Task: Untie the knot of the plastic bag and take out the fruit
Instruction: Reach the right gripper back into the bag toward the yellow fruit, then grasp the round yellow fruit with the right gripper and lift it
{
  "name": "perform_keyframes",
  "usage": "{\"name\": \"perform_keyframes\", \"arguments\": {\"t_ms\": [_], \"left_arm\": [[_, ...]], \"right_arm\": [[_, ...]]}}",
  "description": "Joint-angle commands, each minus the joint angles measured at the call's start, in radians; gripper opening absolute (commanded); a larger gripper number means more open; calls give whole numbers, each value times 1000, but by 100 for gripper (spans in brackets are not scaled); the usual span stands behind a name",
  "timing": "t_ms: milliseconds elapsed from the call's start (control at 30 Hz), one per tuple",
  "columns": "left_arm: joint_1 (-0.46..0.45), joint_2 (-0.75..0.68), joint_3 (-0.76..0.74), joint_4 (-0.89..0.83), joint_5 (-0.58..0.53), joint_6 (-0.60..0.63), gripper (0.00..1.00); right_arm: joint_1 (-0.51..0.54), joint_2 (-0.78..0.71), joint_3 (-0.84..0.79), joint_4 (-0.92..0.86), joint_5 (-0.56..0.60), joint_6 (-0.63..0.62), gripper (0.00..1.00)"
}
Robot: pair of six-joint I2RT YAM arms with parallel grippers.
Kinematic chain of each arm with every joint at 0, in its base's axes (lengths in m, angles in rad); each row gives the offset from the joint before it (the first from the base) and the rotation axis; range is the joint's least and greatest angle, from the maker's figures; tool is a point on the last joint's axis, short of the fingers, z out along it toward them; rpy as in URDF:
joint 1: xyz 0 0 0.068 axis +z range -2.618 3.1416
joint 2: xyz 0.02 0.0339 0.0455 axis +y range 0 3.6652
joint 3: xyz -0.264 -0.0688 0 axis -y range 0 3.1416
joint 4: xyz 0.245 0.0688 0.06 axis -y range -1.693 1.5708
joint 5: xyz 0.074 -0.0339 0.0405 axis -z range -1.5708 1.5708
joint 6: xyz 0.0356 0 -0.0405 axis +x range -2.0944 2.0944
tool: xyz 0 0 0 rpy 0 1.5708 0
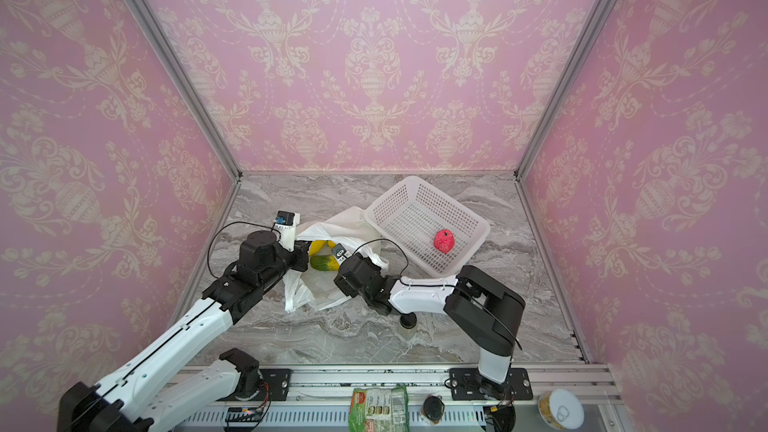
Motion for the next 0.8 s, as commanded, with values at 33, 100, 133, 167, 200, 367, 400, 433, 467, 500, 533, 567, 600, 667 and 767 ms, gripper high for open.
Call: {"name": "perform_keyframes", "arguments": {"t_ms": [33,100,133,167,200,367,400,433,467,500,533,567,600,667,767], "left_arm": [[-4,13,-4,9,-6,-17,1],[-4,12,1,4,-9,-15,0],[-4,9,0,7,-9,-14,1],[-4,7,-3,10,-9,-16,1],[-4,6,-5,13,-7,-14,2],[-4,14,-4,9,-4,-16,1],[-4,13,-4,7,-5,-16,1],[-4,11,-4,9,-7,-17,1],[-4,9,-4,10,-7,-16,1],[-4,8,-5,11,-7,-15,1],[-4,7,-7,14,-6,-17,1],[-4,8,-7,15,-5,-17,2],[-4,11,-7,15,-4,-16,2],[-4,14,-5,10,-5,-17,1],[-4,11,-4,9,-12,-15,1]], "right_arm": [[-2,28,43,-48,170,56,88],[-3,45,53,-56,188,60,90],[-2,56,63,-66,189,59,90],[-3,70,77,-80,182,57,89],[-3,82,84,-82,172,53,86],[-38,131,58,-3,91,100,82],[-47,141,54,3,76,114,81],[-51,147,52,9,69,120,80],[-54,152,52,8,65,124,78],[-53,150,52,6,65,124,75],[-53,143,48,8,61,124,72],[-53,129,40,15,54,125,69],[-53,113,27,29,42,128,65],[-53,73,3,45,12,139,57],[-50,-2,-36,67,-42,144,48]]}}
